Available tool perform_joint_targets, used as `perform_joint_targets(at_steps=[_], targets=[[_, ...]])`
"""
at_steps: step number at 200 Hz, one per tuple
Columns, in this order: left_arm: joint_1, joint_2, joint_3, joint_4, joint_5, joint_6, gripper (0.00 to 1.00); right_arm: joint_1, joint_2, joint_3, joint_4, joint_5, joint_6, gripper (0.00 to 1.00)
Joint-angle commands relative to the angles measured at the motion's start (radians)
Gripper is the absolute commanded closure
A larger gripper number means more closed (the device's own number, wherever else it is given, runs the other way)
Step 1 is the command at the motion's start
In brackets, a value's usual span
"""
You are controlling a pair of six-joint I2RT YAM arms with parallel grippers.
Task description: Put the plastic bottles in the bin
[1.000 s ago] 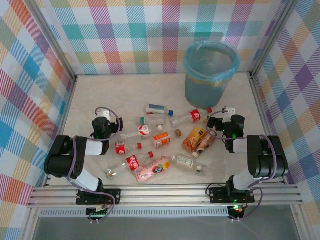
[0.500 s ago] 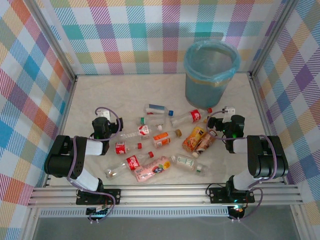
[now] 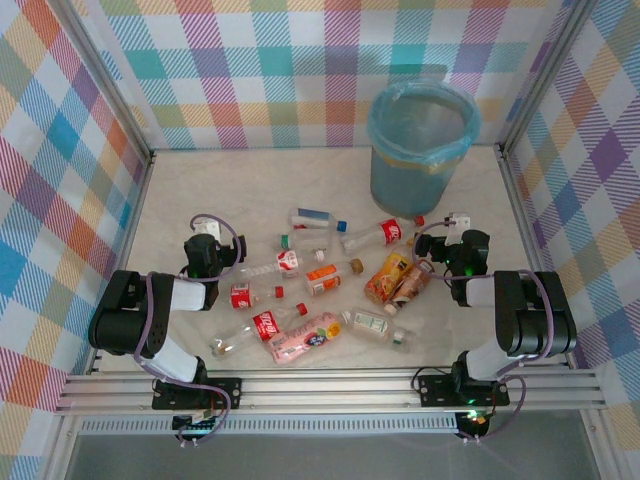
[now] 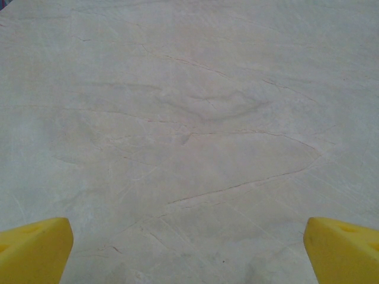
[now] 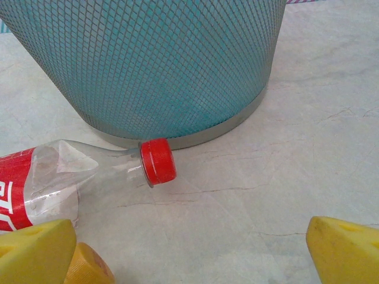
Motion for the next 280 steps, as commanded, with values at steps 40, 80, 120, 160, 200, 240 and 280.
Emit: perform_joint_targets(at_steps=[40, 80, 120, 160, 200, 240, 280], targets=[[0.003, -0.101, 0.021, -0.064, -0.021, -0.009, 0.01, 0.004, -0.145, -0.006, -0.066, 0.015, 0.018, 0.00], [-0.018, -0.334, 0.078, -0.345, -0.080, -0.026, 0.01, 0.005, -0.385, 0.058, -0.452, 0.055, 0.113, 0.00], [-0.103, -0.540, 0.182, -0.642, -0.139, -0.034, 0.03, 0.004, -0.548, 0.180, -0.902, 0.095, 0.229, 0.04], [-0.274, -0.665, 0.379, -0.994, -0.131, -0.025, 0.07, 0.005, -0.658, 0.323, -1.263, -0.049, 0.346, 0.12], [-0.560, -0.661, 0.590, -1.370, -0.095, 0.011, 0.13, 0.028, -0.709, 0.453, -1.501, -0.260, 0.408, 0.18], [-0.919, -0.592, 0.695, -1.609, -0.119, 0.005, 0.14, 0.084, -0.678, 0.607, -1.702, -0.378, 0.339, 0.20], [-1.155, -0.466, 0.621, -1.630, -0.112, -0.133, 0.14, 0.191, -0.631, 0.693, -1.784, -0.379, 0.325, 0.21]])
